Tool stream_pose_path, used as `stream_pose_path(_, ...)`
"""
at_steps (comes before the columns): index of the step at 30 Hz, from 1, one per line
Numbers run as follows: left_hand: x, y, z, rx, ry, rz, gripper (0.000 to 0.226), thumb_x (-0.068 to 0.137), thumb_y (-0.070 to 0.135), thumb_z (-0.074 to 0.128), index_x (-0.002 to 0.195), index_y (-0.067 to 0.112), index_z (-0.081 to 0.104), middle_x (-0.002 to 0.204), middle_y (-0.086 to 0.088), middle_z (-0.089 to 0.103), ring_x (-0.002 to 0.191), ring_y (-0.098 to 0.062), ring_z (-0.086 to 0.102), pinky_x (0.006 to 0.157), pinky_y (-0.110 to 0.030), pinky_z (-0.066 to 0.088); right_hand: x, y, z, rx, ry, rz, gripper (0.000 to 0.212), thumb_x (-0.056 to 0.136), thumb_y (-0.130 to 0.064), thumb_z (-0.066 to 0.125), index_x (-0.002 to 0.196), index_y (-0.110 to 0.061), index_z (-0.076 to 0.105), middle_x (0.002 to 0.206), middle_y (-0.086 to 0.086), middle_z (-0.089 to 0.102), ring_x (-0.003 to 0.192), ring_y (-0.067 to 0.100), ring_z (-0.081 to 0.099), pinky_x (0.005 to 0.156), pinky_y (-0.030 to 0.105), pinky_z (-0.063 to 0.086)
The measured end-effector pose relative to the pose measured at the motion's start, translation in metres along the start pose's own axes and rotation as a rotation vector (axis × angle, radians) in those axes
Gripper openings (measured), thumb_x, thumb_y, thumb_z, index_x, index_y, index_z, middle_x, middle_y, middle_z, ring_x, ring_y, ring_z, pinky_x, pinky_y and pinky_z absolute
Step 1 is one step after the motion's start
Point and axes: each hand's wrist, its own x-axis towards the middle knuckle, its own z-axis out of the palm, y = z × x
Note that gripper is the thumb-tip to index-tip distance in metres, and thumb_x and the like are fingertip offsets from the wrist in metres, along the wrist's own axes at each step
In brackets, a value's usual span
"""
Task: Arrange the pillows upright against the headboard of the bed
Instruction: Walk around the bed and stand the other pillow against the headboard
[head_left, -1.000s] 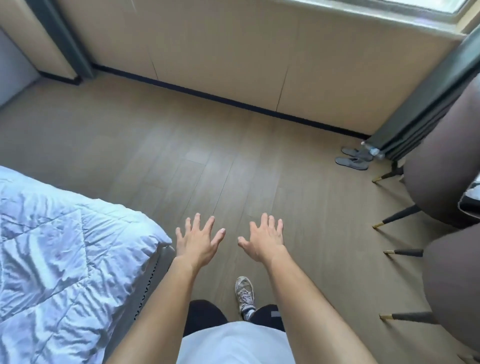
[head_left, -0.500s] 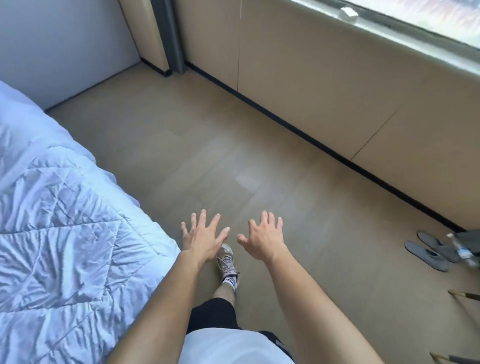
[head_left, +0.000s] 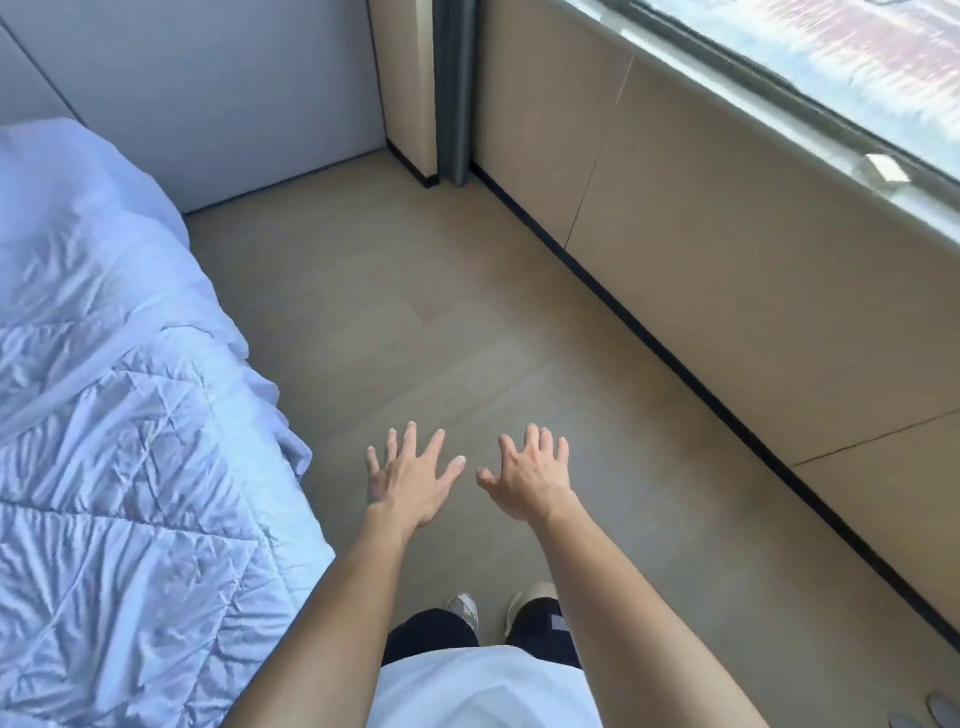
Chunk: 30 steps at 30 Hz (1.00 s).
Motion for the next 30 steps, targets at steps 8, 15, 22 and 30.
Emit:
stream_pose_path(8,0.130,-0.007,-0.053,-0.085,0.035,-0.157,0.068,0.097,0.071,0.022,0.158,0.039,0.020,0.170,-0.004,0.004,0.155,-0.031,0.002,0.123,-0.057,0.002,0.153,-0.021,-0.064,-0.066,-0.020,-0.156,0.065,0.089,-0.065,0.037,0.135,-0.020,0.041,0.147,0.020,0.030,0.139,0.037,0.021,0.115,0.055,0.012)
stream_pose_path(15,0.245,-0.006,-0.125,-0.152,0.083,-0.309,0.067,0.097,0.070,0.022,0.157,0.041,0.019,0.170,-0.004,0.005,0.155,-0.030,0.003,0.123,-0.057,0.003,0.294,-0.046,-0.142,-0.100,-0.009,-0.308,0.068,0.090,-0.066,0.035,0.139,-0.020,0.040,0.145,0.019,0.033,0.138,0.036,0.024,0.116,0.055,0.015)
stream_pose_path(22,0.326,-0.025,-0.189,-0.223,0.098,-0.440,0.068,0.097,0.070,0.021,0.158,0.040,0.018,0.169,-0.005,0.005,0.155,-0.032,0.003,0.123,-0.056,0.005,0.405,-0.089,-0.210,-0.157,-0.039,-0.405,0.065,0.090,-0.066,0.032,0.134,-0.020,0.044,0.141,0.017,0.037,0.133,0.035,0.029,0.114,0.054,0.018)
stream_pose_path(30,0.428,-0.097,-0.244,-0.284,0.105,-0.524,0.066,0.098,0.068,0.025,0.157,0.039,0.022,0.169,-0.004,0.009,0.154,-0.032,0.005,0.122,-0.056,0.009,0.529,-0.184,-0.259,-0.250,-0.049,-0.494,0.067,0.089,-0.069,0.029,0.136,-0.022,0.043,0.143,0.018,0.036,0.136,0.035,0.028,0.114,0.055,0.019)
